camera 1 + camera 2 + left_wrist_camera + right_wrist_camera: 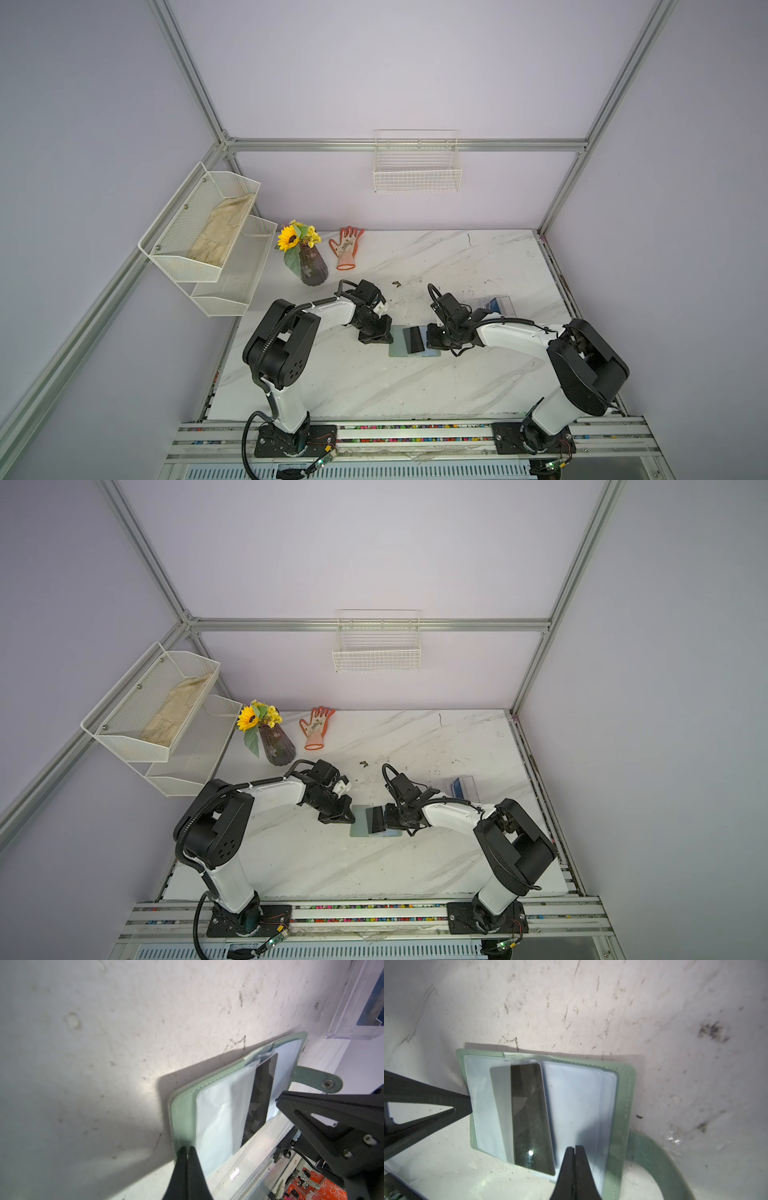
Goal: Insert credit cards into a card holder
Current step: Insert the credit card into the card holder.
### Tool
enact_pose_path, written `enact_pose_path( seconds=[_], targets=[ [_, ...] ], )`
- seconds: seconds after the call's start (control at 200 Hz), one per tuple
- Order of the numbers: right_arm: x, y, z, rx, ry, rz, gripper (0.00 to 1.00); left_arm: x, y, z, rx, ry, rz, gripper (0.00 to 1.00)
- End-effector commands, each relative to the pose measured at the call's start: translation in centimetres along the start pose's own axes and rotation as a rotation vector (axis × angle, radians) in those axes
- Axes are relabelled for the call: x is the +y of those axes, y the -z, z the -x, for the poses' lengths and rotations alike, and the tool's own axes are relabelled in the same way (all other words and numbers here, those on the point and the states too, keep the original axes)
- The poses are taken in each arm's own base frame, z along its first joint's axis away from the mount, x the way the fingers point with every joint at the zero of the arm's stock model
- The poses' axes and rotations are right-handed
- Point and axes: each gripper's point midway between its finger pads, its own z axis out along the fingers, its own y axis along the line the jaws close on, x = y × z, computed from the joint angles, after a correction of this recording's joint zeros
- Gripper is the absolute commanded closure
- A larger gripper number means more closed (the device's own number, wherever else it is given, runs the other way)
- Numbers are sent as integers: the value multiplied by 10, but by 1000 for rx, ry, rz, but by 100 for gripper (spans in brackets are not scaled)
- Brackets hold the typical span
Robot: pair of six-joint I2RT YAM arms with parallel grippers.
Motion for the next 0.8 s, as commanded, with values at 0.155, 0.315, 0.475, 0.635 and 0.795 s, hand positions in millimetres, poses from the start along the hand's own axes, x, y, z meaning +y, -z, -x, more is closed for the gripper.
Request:
enact_pose_path(
  seconds=[0.155,0.315,0.475,0.635,0.795],
  targets=[
    [6,-13,-17,56,29,-22,98,15,-14,-18,54,32,40,100],
    [13,-16,-19,59,39,-16,98,15,-14,-19,53,31,40,100],
    [16,-17,-20,64,46,-12,98,16,-14,-20,56,33,41,100],
    [19,-18,-21,65,51,-11,97,17,-14,-20,56,34,44,100],
    [14,-15,-15,38,62,-57,95,17,-14,-20,56,34,44,100]
  ],
)
